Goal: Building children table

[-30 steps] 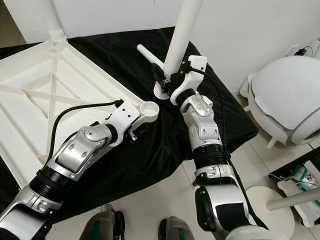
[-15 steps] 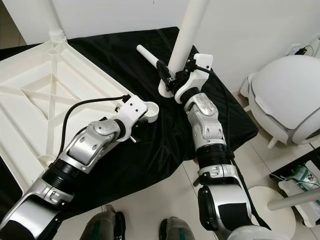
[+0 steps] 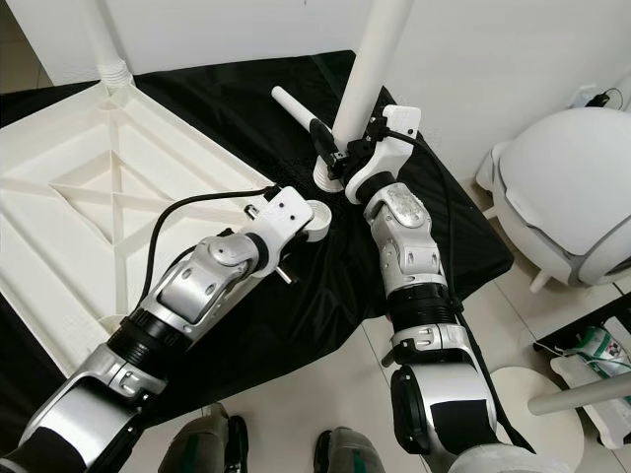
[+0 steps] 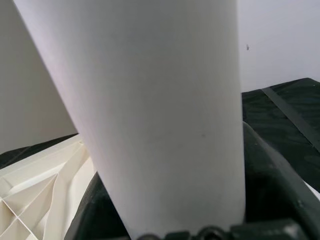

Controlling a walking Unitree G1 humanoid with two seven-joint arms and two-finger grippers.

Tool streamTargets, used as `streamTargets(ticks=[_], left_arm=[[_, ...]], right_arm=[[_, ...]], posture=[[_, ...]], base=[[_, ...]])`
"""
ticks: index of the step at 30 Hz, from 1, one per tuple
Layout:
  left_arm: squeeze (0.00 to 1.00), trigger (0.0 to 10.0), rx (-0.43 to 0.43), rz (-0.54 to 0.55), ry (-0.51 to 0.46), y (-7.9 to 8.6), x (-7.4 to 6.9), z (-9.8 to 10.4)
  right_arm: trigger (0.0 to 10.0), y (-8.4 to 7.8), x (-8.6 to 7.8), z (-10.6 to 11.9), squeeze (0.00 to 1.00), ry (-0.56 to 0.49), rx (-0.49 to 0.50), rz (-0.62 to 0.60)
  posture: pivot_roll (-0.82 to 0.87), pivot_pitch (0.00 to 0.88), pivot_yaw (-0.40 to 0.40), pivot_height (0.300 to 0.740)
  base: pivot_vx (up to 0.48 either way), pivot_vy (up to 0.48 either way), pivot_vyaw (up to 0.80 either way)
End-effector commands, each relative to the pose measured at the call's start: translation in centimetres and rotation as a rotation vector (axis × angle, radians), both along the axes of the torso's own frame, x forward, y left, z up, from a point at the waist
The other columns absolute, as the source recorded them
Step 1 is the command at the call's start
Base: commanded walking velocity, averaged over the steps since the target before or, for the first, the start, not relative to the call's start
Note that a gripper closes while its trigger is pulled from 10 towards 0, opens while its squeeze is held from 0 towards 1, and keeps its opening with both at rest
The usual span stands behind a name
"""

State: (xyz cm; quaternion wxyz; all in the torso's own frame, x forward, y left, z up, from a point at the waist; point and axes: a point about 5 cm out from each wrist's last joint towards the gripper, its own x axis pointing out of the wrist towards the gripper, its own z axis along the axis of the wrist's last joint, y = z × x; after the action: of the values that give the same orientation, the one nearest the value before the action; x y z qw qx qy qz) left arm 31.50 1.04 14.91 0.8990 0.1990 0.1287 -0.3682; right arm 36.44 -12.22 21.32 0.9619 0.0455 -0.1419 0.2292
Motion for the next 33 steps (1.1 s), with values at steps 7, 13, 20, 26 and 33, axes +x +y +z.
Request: streamTargets(ticks=[7,13,20,26,33], left_arm=[[0.48,10.0,-0.025,-0.060,-0.080,-2.1,-0.1,1.5],[1.00,10.0,-0.026,-0.097,-0.115,-1.8,-0.4,2.2],[0.00,10.0,-0.054,-0.052,-0.151,0.7,-0.7,3.4],[0.00,10.0,-0.058,-0.005,-0.151,2.6,-0.9,3.2],[0.00,10.0,-0.066,0.058,-0.135,4.5,-1.2,2.4]], right_arm=[[10.0,0.5,-0.3,-0.6,0.00,0.003,-0.014,0.014],[10.0,1.0,-0.5,-1.9,0.00,0.032,-0.040,0.026],[10.0,1.7,-0.4,-2.8,0.00,0.058,-0.078,0.034],[10.0,1.7,-0.2,-2.8,0.00,0.065,-0.102,0.037],[10.0,1.7,0.0,-3.3,0.00,0.080,-0.133,0.033]], posture=[[-0.06,0.011,0.016,0.740],[-0.06,0.007,0.010,0.740],[-0.03,0.002,-0.013,0.740],[-0.01,0.013,-0.032,0.740],[0.00,0.024,-0.037,0.740]], base=[[0.000,0.000,0.00],[0.000,0.000,0.00],[0.000,0.000,0.00],[0.000,0.000,0.00],[0.000,0.000,0.00]])
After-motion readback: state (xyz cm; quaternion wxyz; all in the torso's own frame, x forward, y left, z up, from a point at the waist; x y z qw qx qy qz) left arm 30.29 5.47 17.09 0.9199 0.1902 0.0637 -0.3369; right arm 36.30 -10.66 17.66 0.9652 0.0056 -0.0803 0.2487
